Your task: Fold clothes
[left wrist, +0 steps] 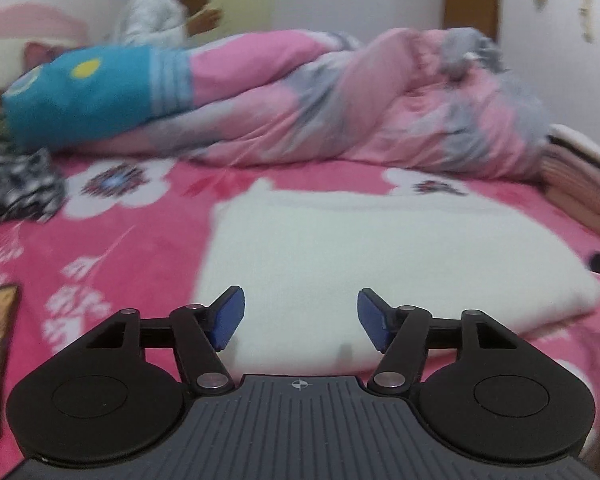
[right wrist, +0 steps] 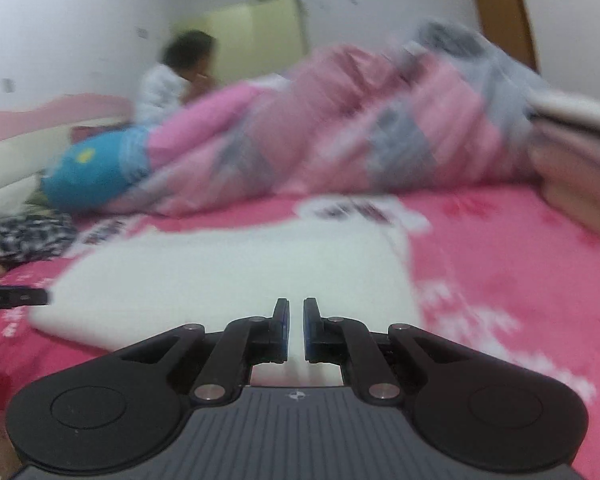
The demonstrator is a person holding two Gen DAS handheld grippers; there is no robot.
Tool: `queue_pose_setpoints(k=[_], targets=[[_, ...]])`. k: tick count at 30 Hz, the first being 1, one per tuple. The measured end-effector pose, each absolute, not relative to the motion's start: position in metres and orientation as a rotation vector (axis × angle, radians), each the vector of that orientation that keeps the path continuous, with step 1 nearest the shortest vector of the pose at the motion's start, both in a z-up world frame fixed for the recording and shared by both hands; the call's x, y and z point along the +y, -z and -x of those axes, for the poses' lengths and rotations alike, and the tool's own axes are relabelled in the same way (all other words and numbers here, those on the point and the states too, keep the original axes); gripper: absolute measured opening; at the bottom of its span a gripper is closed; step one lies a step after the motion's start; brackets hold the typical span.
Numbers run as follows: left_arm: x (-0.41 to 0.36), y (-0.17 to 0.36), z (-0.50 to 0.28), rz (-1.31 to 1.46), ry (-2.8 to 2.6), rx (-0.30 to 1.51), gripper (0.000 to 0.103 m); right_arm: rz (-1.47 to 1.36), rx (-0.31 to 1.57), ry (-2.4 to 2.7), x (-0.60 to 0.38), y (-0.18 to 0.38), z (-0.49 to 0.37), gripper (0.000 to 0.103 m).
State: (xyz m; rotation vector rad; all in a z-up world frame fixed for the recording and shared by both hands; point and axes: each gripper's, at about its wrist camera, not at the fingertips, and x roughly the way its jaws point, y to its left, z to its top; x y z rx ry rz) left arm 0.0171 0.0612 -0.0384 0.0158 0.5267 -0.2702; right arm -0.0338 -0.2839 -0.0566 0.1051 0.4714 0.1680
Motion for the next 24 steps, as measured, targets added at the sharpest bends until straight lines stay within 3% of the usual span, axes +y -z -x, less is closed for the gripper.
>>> queue_pose_setpoints(k=[5, 9, 13, 15, 17, 20, 24], targets=[[0.034, 0.073, -0.03, -0.122, 0.292, 0.584, 0.072, -0.008, 0.504, -0.215, -0.249, 0.084, 0.02, 0.012], [0.044, 0.072, -0.03, -0.072, 0.303, 0.58, 0.074, -0.06, 0.56, -0.184, -0.247, 0.058, 0.017, 0.013], [0.044, 0.074, -0.03, -0.069, 0.296, 0.571, 0.077, -0.026, 0.433, -0.271, -0.22, 0.031, 0.033, 0.014], [0.042, 0.075, -0.027, -0.075, 0.289, 0.564, 0.077, 0.002, 0.418, -0.322, -0.2, 0.034, 0.036, 0.029], [0.041, 0.074, -0.026, -0.072, 0.29, 0.563, 0.078, 0.054, 0.496, -0.334, -0.184, 0.058, 0.026, 0.032], [0.042, 0.074, -0.025, -0.066, 0.29, 0.563, 0.08, 0.081, 0.529, -0.327, -0.177, 0.075, 0.021, 0.032], [0.043, 0.075, -0.025, -0.055, 0.294, 0.557, 0.082, 0.035, 0.563, -0.293, -0.175, 0.05, 0.019, 0.032]])
